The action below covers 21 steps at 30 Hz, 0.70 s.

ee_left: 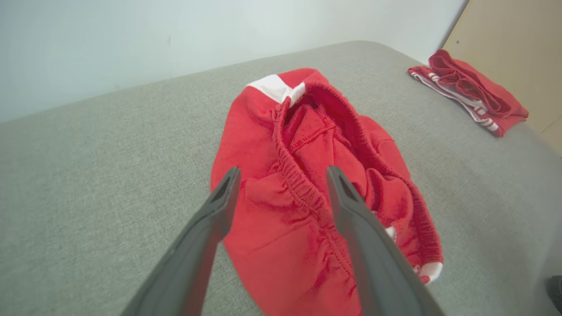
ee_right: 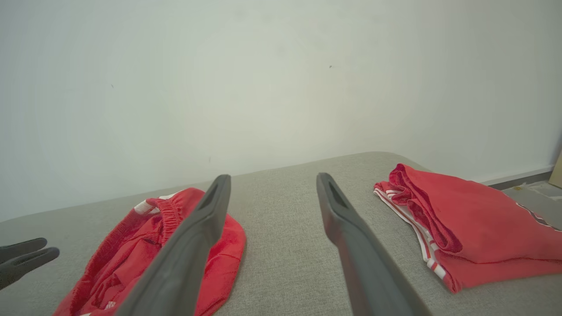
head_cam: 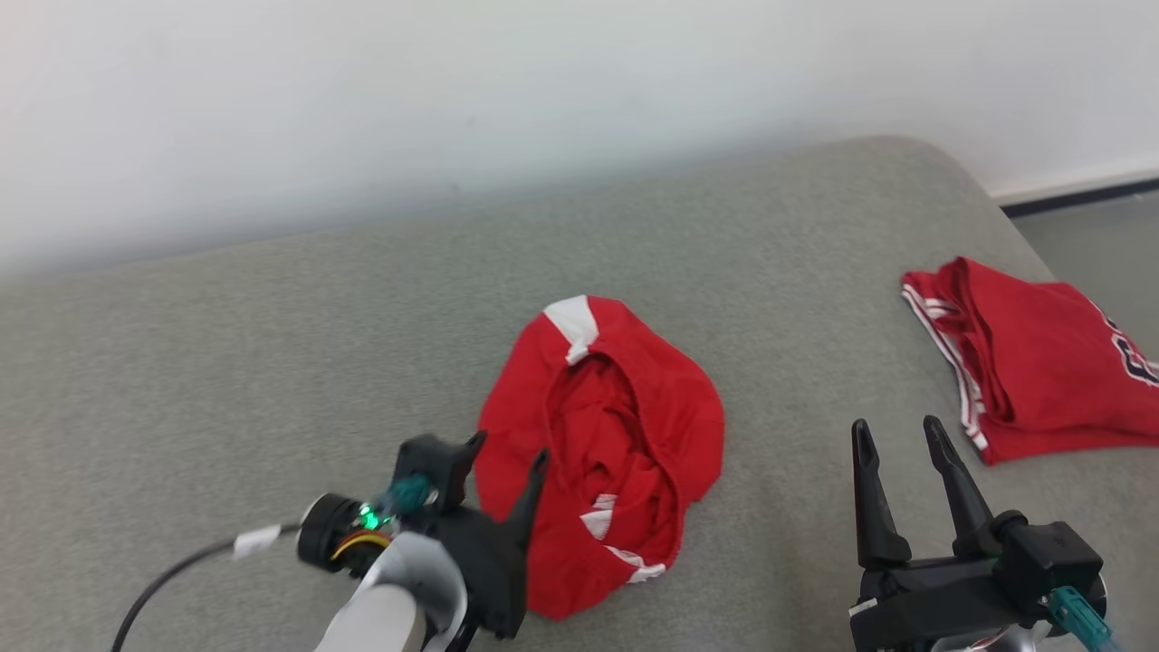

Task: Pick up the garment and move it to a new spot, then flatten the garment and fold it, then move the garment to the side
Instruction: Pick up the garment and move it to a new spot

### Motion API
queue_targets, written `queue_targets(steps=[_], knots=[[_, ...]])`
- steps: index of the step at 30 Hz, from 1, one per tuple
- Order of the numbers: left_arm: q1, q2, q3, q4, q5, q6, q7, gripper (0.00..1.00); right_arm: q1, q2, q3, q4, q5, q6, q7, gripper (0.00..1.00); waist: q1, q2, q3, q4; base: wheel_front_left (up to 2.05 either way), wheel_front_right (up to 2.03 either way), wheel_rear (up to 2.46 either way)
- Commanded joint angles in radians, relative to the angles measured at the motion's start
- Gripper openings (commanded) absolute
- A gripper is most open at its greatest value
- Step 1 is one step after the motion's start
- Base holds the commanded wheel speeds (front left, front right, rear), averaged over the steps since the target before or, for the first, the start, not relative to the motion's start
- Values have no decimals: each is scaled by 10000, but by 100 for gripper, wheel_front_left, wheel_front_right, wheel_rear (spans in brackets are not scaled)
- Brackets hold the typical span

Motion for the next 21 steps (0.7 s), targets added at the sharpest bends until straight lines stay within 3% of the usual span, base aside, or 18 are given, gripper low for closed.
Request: queue_targets(steps=[1,4,11,16,21], knots=[[344,163,-3,-176,216,81,-317,100,159,19,-33,-47,-97,-26,49,100,0,0,-313,439,0,0,0],[830,383,133,-670,338,412,-1063,100,247,18,-63,-92,-117,-26,122,100,0,0,-470,625,0,0,0],[2416,1020,694,-1982,998,1724,-3217,100,546,18,-145,-109,16,-27,144,100,0,0,-756,988,0,0,0],[3375,995,1762,-2987,1088,2373,-3646,100,694,15,-275,11,39,-27,28,100,0,0,-907,1181,0,0,0],[4469,643,2900,-4216,1405,2496,-3642,100,876,18,-510,208,-281,-27,-108,100,0,0,-990,1342,0,0,0]])
